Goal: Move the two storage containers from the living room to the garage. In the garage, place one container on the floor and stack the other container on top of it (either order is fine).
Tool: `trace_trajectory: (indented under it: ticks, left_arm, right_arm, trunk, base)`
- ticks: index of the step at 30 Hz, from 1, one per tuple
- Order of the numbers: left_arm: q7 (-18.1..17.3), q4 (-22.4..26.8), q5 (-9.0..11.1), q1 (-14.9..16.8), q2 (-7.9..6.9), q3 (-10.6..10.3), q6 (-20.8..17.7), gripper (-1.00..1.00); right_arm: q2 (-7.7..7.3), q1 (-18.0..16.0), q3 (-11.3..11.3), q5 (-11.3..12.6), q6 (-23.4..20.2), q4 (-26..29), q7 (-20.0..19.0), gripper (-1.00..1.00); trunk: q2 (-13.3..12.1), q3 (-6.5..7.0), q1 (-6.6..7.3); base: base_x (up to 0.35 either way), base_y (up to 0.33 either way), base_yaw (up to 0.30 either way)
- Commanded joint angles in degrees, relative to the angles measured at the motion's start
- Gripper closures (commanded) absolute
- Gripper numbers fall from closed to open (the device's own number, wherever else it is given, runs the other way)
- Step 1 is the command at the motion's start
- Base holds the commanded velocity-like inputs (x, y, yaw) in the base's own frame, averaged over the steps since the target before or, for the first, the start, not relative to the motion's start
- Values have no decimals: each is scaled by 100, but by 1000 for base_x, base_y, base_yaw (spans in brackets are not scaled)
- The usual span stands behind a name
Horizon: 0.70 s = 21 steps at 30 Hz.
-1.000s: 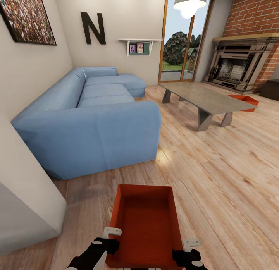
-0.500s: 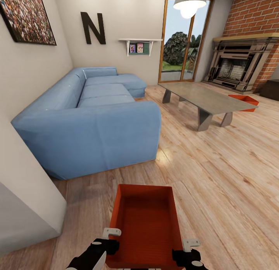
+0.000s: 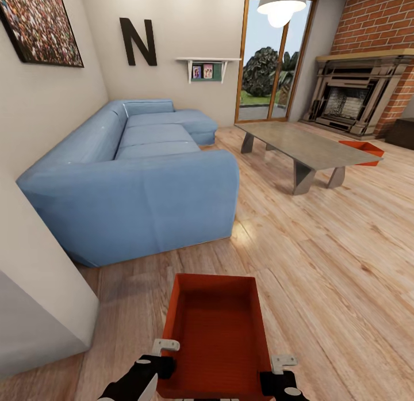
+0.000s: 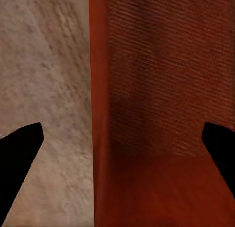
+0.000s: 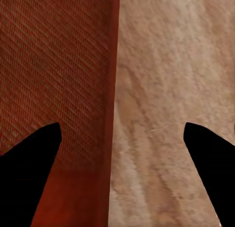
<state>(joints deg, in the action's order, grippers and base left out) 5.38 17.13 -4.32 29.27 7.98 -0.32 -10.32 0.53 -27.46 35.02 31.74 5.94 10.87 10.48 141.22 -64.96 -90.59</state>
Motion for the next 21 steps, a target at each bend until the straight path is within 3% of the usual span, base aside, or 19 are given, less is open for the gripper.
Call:
trace_trajectory:
  ticks: [1,21]
  left_arm:
    - [16,11,-44,0,2,-3,-37,100]
    - [16,48,-42,0,2,-12,-31,100]
  right_arm:
    - [0,-1,49,55,22,0,25,100]
    - [-1,-5,40,52,30,-1,26,100]
  trunk:
    - [2,-5,1]
    - [2,-5,1]
  base:
    - [0,0,0]
    - [0,0,0]
